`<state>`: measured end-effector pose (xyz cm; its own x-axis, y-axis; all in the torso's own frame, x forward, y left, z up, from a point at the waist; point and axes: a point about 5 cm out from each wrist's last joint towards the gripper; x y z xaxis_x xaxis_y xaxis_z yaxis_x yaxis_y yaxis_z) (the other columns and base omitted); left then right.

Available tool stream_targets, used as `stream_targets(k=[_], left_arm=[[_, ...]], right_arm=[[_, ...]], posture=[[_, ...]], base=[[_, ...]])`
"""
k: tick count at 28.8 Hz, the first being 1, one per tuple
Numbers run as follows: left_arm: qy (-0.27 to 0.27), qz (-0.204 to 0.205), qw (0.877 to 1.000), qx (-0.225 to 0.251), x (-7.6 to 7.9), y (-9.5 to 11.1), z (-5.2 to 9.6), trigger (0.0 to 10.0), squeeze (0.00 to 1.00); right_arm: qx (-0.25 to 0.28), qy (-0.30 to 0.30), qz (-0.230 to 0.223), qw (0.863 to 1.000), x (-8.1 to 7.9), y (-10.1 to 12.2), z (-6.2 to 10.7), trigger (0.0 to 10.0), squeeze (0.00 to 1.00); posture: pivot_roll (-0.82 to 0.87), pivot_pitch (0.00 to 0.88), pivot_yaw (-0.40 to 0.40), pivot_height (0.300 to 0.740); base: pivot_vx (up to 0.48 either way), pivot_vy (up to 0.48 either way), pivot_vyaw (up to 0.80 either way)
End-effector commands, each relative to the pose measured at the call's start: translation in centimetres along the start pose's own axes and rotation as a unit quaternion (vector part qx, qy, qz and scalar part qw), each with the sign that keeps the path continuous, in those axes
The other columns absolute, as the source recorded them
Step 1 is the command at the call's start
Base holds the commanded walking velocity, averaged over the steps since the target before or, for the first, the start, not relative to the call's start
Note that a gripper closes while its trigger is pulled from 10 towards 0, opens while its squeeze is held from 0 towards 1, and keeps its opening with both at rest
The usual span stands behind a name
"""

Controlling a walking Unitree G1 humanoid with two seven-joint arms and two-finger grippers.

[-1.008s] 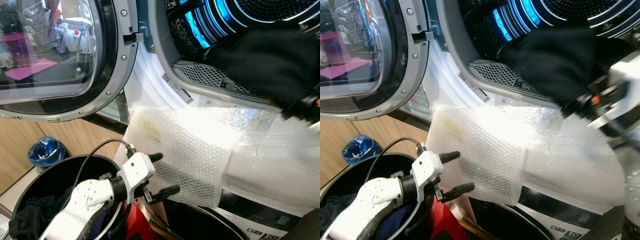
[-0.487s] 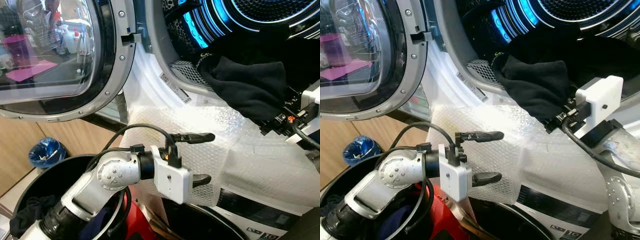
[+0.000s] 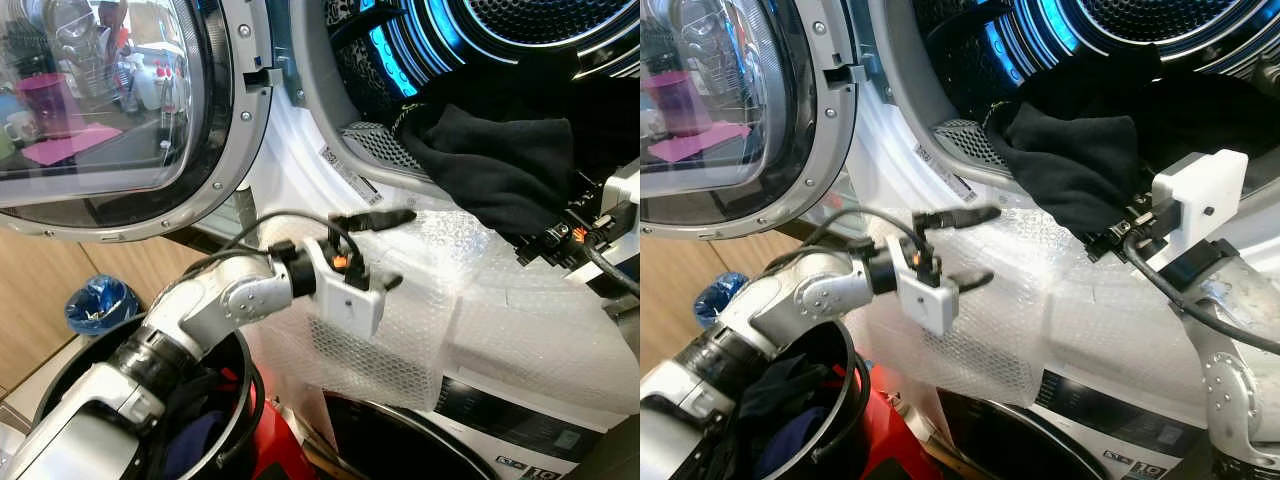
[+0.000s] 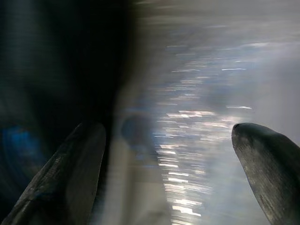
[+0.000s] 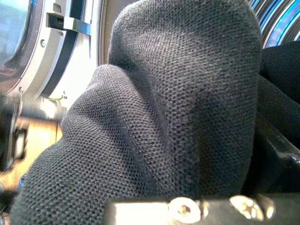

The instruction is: Clothes washing

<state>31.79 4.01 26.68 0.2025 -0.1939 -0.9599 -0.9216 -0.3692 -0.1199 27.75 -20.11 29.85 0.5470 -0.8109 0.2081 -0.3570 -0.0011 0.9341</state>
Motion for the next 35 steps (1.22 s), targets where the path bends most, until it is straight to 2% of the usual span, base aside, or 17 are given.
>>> stream_targets(k=[1,5,12,16,24,25,26,35], left_arm=[[0.018,-0.026,0.999,0.005,-1.0,-0.4,-0.1,10.0,0.0],[0.023,-0.021,0.999,0.03,-0.2,-0.4,-0.6,10.0,0.0],[0.038,-0.022,0.996,0.079,-0.5,0.6,-1.4,10.0,0.0],[0.088,-0.02,0.988,0.124,-1.8,1.7,-2.6,10.0,0.0],[0.065,-0.047,0.989,0.126,-1.2,1.4,-4.1,10.0,0.0],[0.056,-0.053,0.99,0.119,-1.0,1.1,-4.5,5.9,0.0],[0.053,-0.051,0.991,0.116,-1.0,1.0,-4.6,0.0,0.0],[0.059,-0.062,0.991,0.099,-1.5,-0.1,-5.1,0.0,0.0]], right_arm=[[0.011,0.012,0.003,1.0,-0.6,0.4,-0.1,10.0,0.0],[0.015,0.017,-0.004,1.0,-1.0,0.3,-0.4,10.0,0.0],[0.018,0.012,-0.011,1.0,-1.1,0.3,-0.4,10.0,0.0],[0.021,0.013,-0.014,1.0,-1.3,0.3,-0.5,10.0,0.0],[0.024,0.012,-0.015,1.0,-1.6,0.5,-0.4,10.0,0.0],[0.025,0.011,-0.015,1.0,-1.6,0.6,-0.3,10.0,0.0],[0.025,0.011,-0.015,1.0,-1.6,0.6,-0.3,10.0,0.0],[0.021,0.001,-0.009,1.0,-1.6,0.8,0.1,10.0,0.0]], posture=[[-0.04,0.052,0.053,0.74],[-0.05,0.055,0.056,0.74],[-0.05,0.056,0.06,0.74],[-0.06,0.054,0.065,0.74],[-0.08,0.057,0.072,0.74],[-0.09,0.06,0.073,0.74],[-0.09,0.061,0.076,0.74],[-0.1,0.065,0.083,0.74]], base=[[0.0,0.0,0.0],[0.0,0.0,0.0],[0.0,0.0,0.0],[0.0,0.0,0.0],[0.0,0.0,0.0],[0.0,0.0,0.0],[0.0,0.0,0.0],[0.0,0.0,0.0]])
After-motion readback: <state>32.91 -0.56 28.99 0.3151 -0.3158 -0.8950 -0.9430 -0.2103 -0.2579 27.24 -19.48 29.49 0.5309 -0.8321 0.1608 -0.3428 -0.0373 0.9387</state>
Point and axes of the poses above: a point about 5 cm out from each wrist's last joint towards the gripper, its own z axis pointing back from the gripper into the wrist, its own y axis along the axis of the wrist's last joint, x = y × z, and after that the axes turned 6 degrees about -z, right-handed
